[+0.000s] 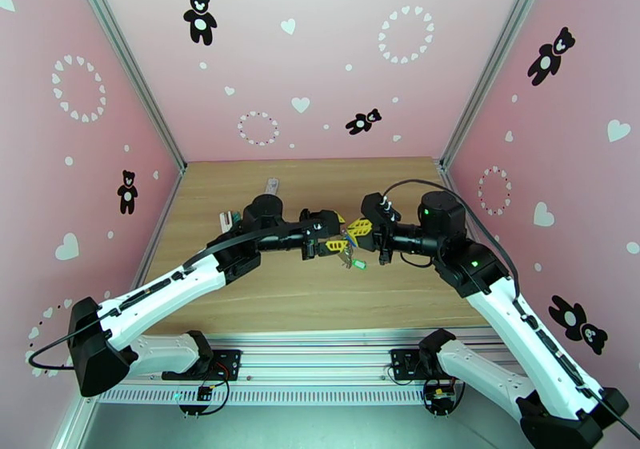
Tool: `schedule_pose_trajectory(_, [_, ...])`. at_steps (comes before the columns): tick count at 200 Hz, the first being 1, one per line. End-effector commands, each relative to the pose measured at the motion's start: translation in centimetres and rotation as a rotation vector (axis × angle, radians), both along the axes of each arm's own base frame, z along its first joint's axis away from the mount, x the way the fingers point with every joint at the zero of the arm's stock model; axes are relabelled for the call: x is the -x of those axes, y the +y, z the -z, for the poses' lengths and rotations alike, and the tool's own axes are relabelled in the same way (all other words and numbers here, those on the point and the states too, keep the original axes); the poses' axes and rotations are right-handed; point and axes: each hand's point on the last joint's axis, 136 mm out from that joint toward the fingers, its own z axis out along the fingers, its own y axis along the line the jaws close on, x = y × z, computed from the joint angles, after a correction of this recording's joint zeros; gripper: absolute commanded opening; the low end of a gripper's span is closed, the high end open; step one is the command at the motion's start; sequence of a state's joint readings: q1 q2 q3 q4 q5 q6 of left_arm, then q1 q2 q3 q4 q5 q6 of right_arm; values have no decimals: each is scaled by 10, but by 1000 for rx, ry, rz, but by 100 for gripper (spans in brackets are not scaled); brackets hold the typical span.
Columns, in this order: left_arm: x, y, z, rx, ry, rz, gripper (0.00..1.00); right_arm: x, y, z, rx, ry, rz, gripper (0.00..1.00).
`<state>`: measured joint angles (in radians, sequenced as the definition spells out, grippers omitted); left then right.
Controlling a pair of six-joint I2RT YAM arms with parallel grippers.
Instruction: Remove the keys from the keyring
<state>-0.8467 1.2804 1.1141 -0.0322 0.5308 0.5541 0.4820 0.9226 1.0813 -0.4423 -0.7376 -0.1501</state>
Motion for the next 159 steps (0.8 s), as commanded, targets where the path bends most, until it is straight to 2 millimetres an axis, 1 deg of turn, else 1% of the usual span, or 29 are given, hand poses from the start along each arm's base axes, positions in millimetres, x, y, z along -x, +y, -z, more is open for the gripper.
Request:
schedule_pose_trajectory(1, [3,-1,1,-21,14,40,43,6,0,-4,-6,-12,-27,0])
schedule_pose_trajectory(37, [-1,0,2,-18,8,20,36,6,-1,-7,-8,-24,-22,0])
schedule_pose_trajectory(57, [-4,1,1,-8,2,-2,29,6,-1,-7,-8,-25,-21,0])
schedule_pose_trajectory(94, [-7,3,0,7,-3,-28,26,6,-1,-6,-8,-22,-22,0])
schedule_pose_trajectory(140, [-12,6,2,23,-11,-66,21,5,-3,-12,-14,-43,-6,0])
schedule_pose_trajectory(159, [-13,8,1,31,-11,-82,19,5,-4,-11,-11,-45,2,0])
